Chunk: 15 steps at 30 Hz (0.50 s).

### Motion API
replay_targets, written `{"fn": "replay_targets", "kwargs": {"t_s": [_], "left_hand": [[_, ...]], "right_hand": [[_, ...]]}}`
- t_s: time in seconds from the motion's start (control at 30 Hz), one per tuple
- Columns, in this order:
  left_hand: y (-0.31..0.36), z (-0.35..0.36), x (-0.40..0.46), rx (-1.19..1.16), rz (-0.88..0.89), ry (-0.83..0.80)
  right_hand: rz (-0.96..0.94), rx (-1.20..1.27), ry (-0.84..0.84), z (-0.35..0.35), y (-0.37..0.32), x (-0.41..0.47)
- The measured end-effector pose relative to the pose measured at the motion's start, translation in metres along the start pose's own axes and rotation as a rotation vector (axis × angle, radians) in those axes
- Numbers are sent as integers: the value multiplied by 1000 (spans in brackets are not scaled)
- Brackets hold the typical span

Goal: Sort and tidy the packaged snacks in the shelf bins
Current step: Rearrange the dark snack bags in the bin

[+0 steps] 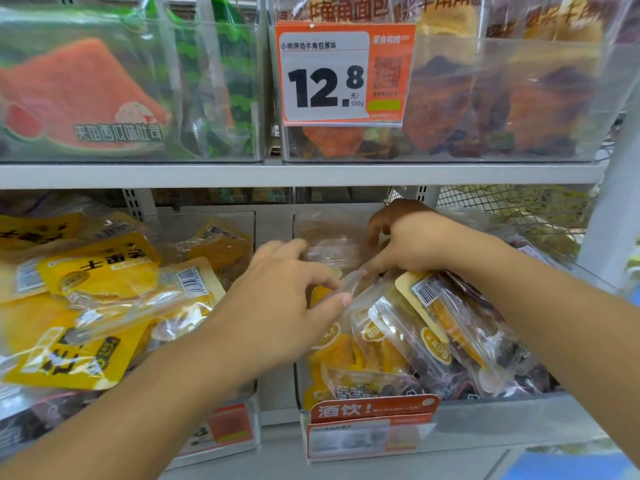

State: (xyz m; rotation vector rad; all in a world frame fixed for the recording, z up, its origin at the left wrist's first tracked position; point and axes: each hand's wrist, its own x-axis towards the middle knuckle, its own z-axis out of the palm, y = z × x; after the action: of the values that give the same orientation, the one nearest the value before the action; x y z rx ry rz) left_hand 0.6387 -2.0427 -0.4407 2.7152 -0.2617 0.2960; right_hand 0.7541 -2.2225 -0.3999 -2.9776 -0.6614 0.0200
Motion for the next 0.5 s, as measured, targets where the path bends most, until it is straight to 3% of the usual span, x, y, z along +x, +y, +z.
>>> {"fn": "replay_targets", "kwargs": {"t_s": [0.13, 0.3, 0.5], "left_hand": [[1, -3, 9, 30, -15, -42], [1, -1, 11, 60, 5, -47], [0, -6, 8, 35, -8, -82]], "right_hand": [[111, 61, -109, -2, 3, 6], [122, 134, -232, 0, 5, 12], [-18, 96, -134, 11, -5, 16]]}}
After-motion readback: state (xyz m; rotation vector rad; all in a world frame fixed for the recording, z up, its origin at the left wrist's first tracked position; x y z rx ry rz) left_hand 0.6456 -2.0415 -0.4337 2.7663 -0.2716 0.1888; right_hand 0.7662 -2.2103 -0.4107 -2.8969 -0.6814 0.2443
